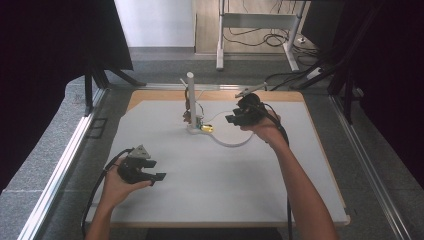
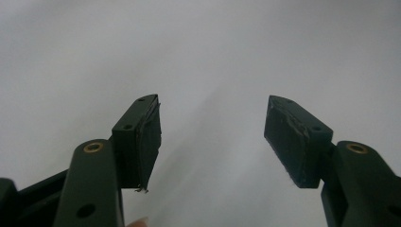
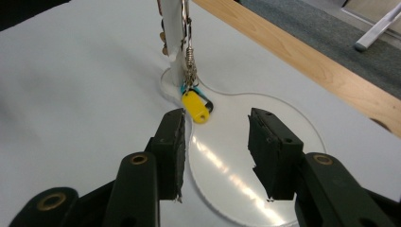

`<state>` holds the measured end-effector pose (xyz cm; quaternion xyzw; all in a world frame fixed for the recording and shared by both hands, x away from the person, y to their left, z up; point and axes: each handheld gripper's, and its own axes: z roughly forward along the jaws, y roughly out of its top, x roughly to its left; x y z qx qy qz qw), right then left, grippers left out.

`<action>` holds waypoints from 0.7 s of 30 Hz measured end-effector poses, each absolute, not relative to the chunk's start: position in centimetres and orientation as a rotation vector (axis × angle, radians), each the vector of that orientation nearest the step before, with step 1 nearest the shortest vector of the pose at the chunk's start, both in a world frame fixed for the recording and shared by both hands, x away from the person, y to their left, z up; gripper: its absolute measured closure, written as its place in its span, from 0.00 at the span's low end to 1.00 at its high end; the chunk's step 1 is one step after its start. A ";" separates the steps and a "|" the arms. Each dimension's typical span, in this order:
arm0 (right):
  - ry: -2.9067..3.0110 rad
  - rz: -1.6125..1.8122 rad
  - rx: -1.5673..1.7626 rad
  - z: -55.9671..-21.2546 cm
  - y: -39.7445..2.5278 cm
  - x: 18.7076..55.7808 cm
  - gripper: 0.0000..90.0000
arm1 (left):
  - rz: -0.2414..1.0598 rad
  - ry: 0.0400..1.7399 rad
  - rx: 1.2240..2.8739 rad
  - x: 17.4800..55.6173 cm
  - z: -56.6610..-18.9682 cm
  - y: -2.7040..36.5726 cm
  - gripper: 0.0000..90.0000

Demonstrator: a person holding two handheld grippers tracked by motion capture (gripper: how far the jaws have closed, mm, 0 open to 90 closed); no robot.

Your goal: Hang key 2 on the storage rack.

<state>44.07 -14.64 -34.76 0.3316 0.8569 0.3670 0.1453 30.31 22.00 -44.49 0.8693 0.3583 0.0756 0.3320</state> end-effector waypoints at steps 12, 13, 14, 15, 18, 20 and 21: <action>2.444 1.211 0.997 -38.6 -20.5 39.8 0.61 | 0.187 0.950 2.280 30.3 -44.8 21.6 0.42; 2.442 1.221 1.001 -39.0 -21.0 39.5 0.61 | 0.187 0.950 2.280 30.3 -44.8 21.6 0.42; 2.442 1.221 1.001 -39.0 -21.0 39.5 0.61 | 0.186 0.950 2.278 30.4 -44.8 21.6 0.42; 2.440 1.228 1.009 -39.4 -21.3 39.2 0.61 | 0.185 0.951 2.278 30.4 -44.8 21.6 0.42; 2.445 1.216 1.027 -40.6 -22.0 38.8 0.60 | 0.182 0.949 2.284 30.5 -44.9 21.5 0.42; 2.449 1.190 1.031 -41.1 -22.2 38.7 0.60 | 0.181 0.952 2.286 30.5 -45.0 21.4 0.42; 2.452 1.185 1.025 -41.3 -22.3 38.5 0.60 | 0.179 0.952 2.287 30.5 -45.0 21.3 0.42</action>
